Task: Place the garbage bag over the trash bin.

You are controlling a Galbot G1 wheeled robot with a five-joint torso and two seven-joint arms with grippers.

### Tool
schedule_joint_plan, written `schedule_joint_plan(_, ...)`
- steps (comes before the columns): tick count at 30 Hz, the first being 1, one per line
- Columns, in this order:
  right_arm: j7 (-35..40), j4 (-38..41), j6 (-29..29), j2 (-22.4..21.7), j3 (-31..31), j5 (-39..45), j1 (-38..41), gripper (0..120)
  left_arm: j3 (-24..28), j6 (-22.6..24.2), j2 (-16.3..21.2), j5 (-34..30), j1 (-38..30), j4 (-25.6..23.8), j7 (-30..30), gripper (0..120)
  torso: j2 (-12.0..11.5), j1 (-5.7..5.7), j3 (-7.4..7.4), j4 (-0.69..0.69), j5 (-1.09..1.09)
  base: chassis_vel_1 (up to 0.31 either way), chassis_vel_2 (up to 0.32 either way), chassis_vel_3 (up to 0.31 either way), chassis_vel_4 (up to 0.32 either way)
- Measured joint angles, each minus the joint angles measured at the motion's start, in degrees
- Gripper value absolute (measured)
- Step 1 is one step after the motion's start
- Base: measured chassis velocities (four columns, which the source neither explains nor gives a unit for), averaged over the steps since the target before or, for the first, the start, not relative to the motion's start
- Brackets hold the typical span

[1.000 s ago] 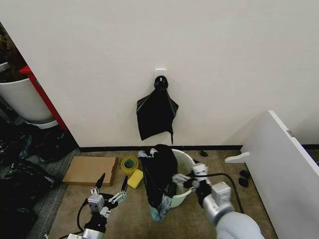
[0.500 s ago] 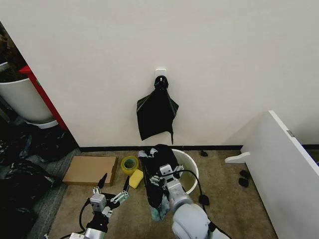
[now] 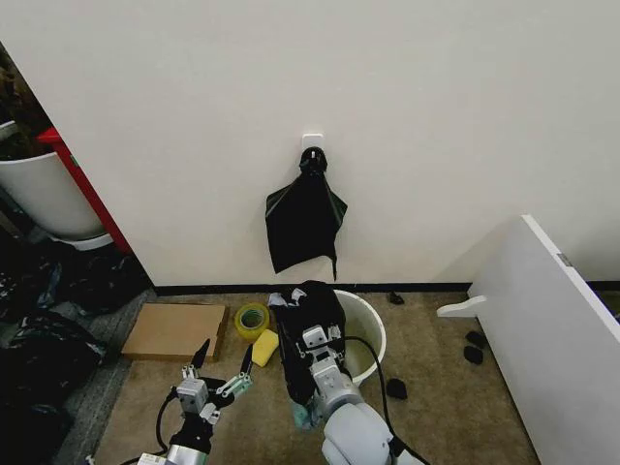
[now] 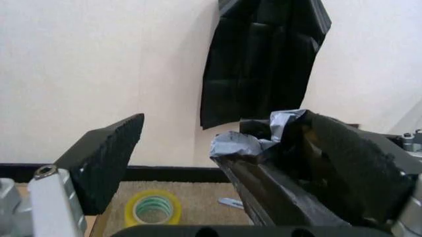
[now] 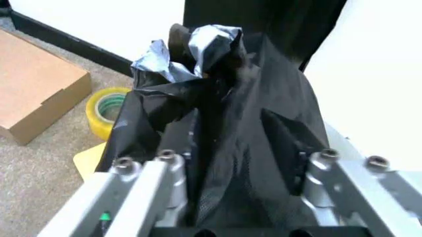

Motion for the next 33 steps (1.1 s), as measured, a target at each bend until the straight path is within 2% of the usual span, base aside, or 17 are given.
schedule_joint_plan(2, 0.1, 0.0, 0.0, 0.0, 0.0, 0.0, 0.0, 31, 0.0, 0.0, 0.0, 0.0, 0.0, 0.0, 0.0, 100, 0.0, 0.0, 0.0, 0.0, 0.0, 0.0, 0.0, 0.0, 0.0)
schedule_joint_plan(6, 0.8, 0.0, -0.2, -0.1, 0.3, 0.2, -0.1, 11, 0.3, 0.0, 0.0, 0.0, -0.1, 0.0, 0.0, 100, 0.0, 0.0, 0.0, 0.0, 0.0, 0.0, 0.0, 0.0, 0.0)
schedule_joint_plan(7, 0.9, 0.0, -0.2, -0.1, 0.4, 0.3, -0.1, 11, 0.3, 0.0, 0.0, 0.0, -0.1, 0.0, 0.0, 100, 0.0, 0.0, 0.0, 0.0, 0.0, 0.0, 0.0, 0.0, 0.0)
schedule_joint_plan(9, 1.8, 0.3, 0.0, 0.1, 1.0, 1.2, -0.2, 0, 0.6, 0.1, 0.1, 0.0, -0.1, -0.1, 0.0, 100, 0.0, 0.0, 0.0, 0.0, 0.0, 0.0, 0.0, 0.0, 0.0)
schedule_joint_plan(18, 2.9, 1.8, 1.1, -1.3, 3.6, 3.0, -1.2, 0, 2.4, 1.6, 1.1, -0.2, 0.2, -1.9, -0.3, 100, 0.0, 0.0, 0.0, 0.0, 0.0, 0.0, 0.0, 0.0, 0.0)
schedule_joint_plan(25, 3.1, 4.0, 1.6, -4.8, 8.0, 6.1, -3.2, 0, 5.3, 6.7, 4.0, 0.5, -1.5, -4.0, -0.5, 100, 0.0, 0.0, 0.0, -0.01, 0.01, 0.0, 0.0, 0.0, 0.0)
schedule_joint_plan(33, 2.9, 4.4, 2.6, -6.6, 10.0, 7.2, -4.2, 0, 6.8, 10.8, 4.8, 0.7, -4.7, -3.8, -1.8, 100, 0.0, 0.0, 0.0, 0.0, 0.01, 0.0, 0.0, 0.0, 0.0)
